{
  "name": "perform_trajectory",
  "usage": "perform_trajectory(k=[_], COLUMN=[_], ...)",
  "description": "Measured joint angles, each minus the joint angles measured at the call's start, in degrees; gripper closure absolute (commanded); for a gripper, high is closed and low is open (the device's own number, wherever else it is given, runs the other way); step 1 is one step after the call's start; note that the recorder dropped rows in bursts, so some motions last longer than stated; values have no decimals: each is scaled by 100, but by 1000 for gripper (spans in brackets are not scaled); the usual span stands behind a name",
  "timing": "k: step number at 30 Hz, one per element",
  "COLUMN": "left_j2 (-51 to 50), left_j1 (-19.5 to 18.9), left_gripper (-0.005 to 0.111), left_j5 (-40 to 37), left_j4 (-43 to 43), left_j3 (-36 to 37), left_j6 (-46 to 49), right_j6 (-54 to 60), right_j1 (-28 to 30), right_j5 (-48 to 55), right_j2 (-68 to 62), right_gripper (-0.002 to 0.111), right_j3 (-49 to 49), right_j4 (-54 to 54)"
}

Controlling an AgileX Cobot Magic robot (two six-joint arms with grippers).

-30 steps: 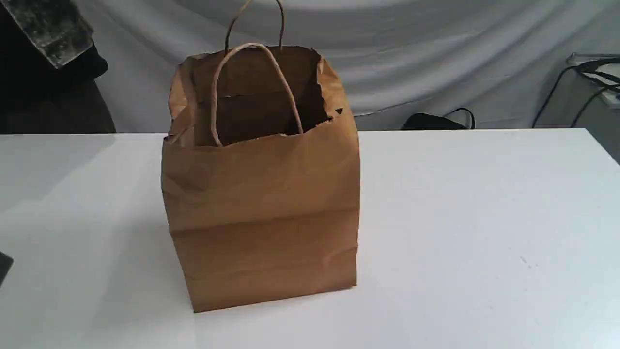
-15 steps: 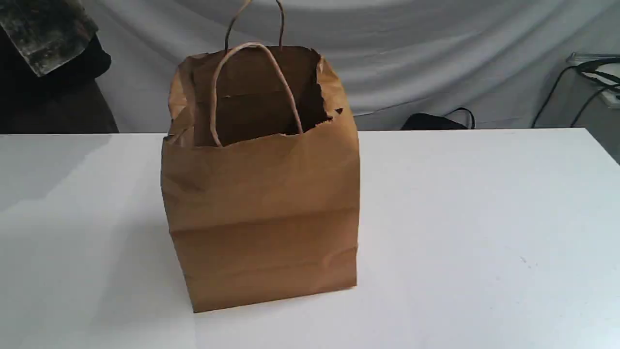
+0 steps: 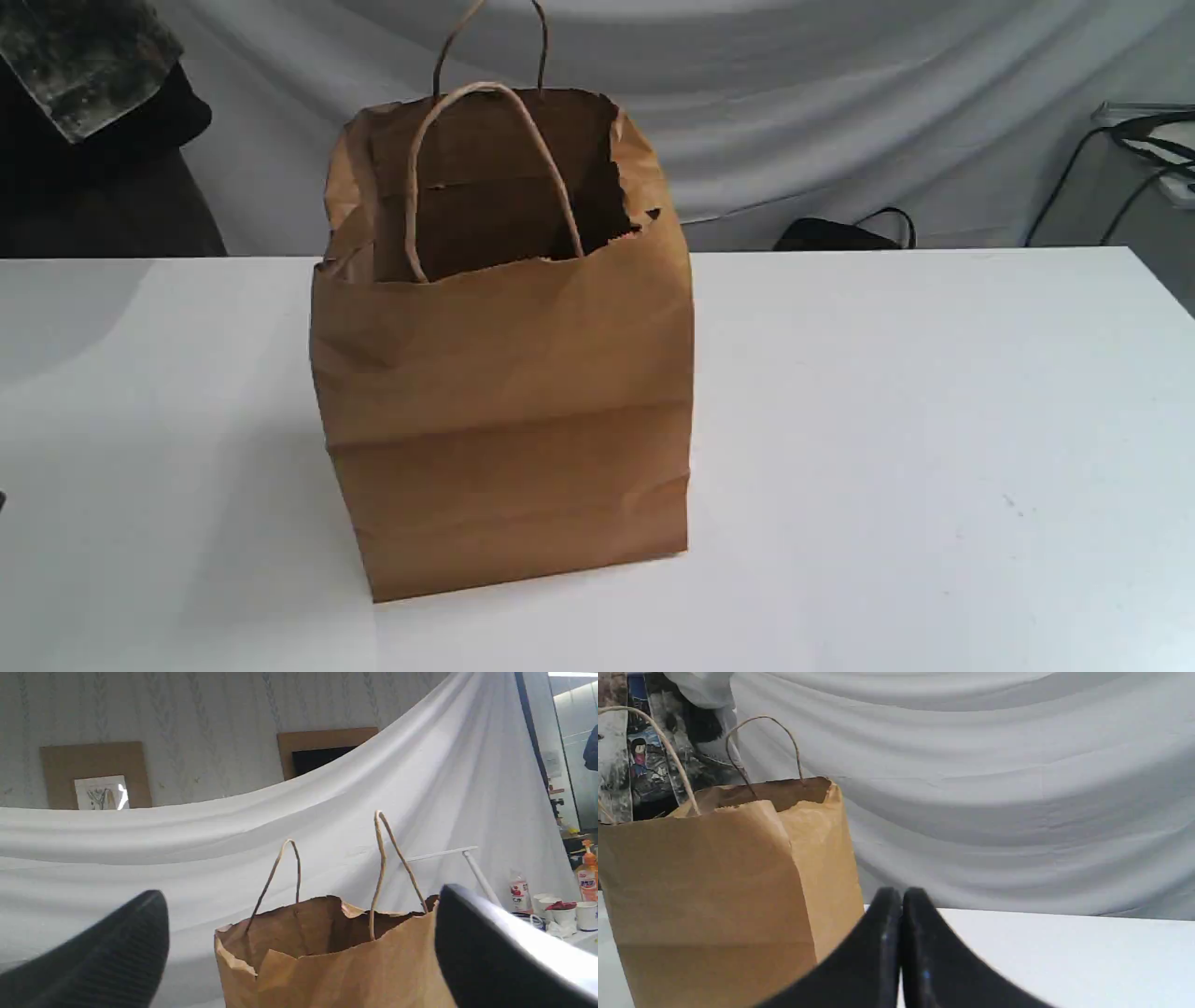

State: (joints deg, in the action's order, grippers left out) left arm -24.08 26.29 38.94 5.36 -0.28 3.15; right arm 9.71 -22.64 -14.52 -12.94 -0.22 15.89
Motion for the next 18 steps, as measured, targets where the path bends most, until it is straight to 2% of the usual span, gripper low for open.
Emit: perform_trajectory(k=[15, 18], left_j2=[0, 31], left_j1=[0, -23], left_gripper=[28, 28], left_j5=[-13, -331], left_j4=[0, 0], left_j3=[0, 0], left_j6=[11, -126], right_j6=[0, 0], right_j1=[0, 0], right_j5=[4, 4], right_j2=[0, 0], right_gripper=[108, 108], right_j3=[0, 0], right_j4=[2, 2])
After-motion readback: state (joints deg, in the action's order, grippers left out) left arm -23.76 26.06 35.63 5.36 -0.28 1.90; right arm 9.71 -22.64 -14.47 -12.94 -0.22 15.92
